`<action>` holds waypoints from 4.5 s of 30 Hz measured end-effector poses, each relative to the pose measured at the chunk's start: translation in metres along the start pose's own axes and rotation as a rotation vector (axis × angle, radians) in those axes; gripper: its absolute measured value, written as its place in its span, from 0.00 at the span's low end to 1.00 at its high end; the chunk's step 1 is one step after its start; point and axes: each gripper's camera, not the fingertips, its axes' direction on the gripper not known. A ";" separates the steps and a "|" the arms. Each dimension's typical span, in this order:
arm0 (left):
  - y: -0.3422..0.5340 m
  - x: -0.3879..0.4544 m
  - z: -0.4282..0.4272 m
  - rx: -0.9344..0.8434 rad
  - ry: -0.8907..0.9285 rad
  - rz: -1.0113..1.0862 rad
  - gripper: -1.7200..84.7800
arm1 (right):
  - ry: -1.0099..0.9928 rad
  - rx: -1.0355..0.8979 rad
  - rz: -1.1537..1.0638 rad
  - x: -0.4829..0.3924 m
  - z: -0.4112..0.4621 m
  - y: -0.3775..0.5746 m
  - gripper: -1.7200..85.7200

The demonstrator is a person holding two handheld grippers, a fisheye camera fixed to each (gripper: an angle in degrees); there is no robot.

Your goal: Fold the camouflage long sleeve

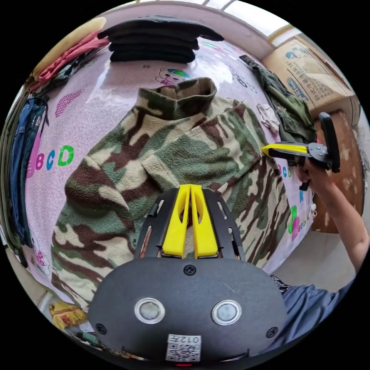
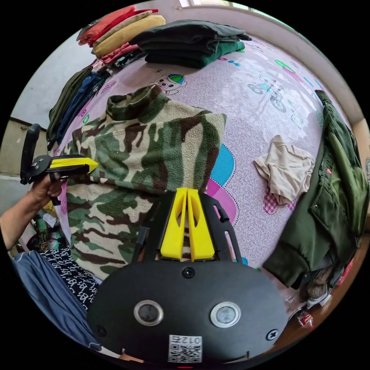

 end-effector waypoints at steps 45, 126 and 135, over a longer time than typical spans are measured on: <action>0.428 -0.172 -0.129 0.699 0.400 -1.166 0.03 | 0.058 0.254 -0.366 -0.195 -0.143 0.204 0.02; 0.299 0.167 -0.015 0.017 0.204 -0.493 0.11 | -0.144 0.048 0.049 0.071 -0.009 0.329 0.08; 0.305 0.213 -0.016 -0.007 0.023 -0.451 0.08 | -0.099 -0.022 -0.008 0.049 0.016 0.318 0.08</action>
